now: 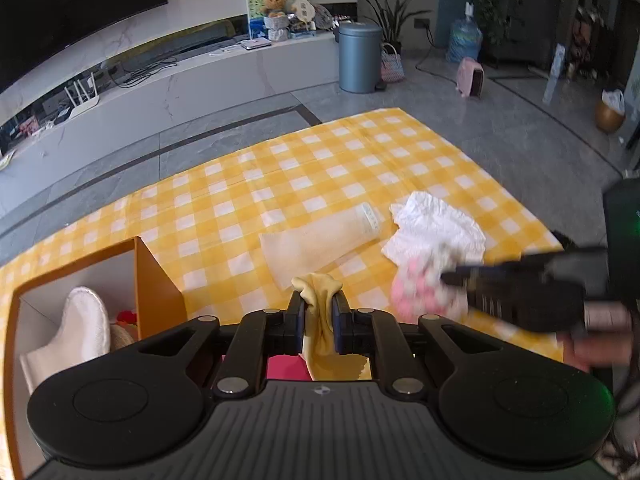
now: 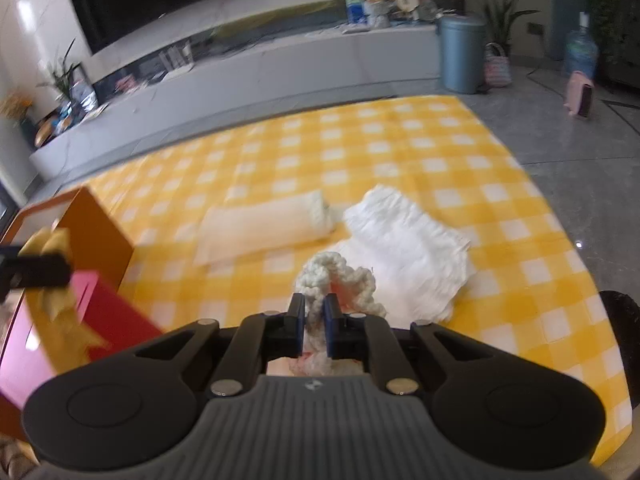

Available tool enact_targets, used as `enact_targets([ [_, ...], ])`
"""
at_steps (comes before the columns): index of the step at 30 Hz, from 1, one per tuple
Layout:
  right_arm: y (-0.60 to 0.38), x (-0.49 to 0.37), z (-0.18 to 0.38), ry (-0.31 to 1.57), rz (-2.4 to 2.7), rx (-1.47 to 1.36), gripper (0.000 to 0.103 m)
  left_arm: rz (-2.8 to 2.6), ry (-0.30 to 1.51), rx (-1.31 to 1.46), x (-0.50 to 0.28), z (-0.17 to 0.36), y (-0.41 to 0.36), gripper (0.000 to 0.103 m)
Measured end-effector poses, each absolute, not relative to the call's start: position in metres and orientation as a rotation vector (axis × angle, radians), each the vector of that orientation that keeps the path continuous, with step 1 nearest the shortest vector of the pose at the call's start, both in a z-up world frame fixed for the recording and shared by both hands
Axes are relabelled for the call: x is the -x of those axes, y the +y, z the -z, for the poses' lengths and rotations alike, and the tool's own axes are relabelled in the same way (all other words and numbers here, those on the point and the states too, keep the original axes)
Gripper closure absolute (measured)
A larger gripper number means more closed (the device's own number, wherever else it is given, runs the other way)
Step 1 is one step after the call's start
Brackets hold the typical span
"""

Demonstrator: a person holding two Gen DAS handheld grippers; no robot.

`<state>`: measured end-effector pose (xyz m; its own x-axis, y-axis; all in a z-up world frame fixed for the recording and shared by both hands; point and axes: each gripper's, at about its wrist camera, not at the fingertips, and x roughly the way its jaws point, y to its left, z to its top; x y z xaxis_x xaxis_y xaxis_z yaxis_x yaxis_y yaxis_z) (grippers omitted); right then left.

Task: Organize soft objects
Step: 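Carry the tan cloth and crochet ball over the white box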

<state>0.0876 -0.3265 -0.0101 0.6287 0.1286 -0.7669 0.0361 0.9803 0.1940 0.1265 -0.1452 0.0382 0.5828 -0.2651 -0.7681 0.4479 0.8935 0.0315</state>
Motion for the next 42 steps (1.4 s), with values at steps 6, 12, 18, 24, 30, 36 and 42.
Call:
enact_targets([
  [6, -0.328, -0.102, 0.031, 0.926, -0.115, -0.306, 0.078, 0.450, 0.869, -0.229, -0.125, -0.029, -0.150, 0.088],
  [12, -0.327, -0.118, 0.040, 0.930, -0.117, -0.359, 0.074, 0.461, 0.876, -0.237, -0.120, -0.026, -0.154, 0.088],
  [18, -0.327, -0.115, 0.038, 0.941, -0.123, -0.358, 0.089, 0.464, 0.875, -0.213, -0.119, -0.029, -0.153, 0.088],
  [24, -0.328, -0.101, 0.017, 0.876, -0.146, -0.358, 0.089, 0.454, 0.851, -0.190, -0.118, -0.037, -0.150, 0.088],
  [30, -0.326, -0.087, -0.005, 0.803, -0.177, -0.368, 0.089, 0.458, 0.820, -0.120, -0.114, -0.054, -0.133, 0.088],
  [36, -0.319, -0.071, -0.022, 0.752, -0.189, -0.360, 0.089, 0.372, 0.717, -0.081, -0.095, -0.077, -0.099, 0.088],
  [42, -0.305, -0.056, -0.040, 0.701, -0.248, -0.387, 0.089, 0.285, 0.657, -0.096, -0.074, -0.083, -0.059, 0.088],
])
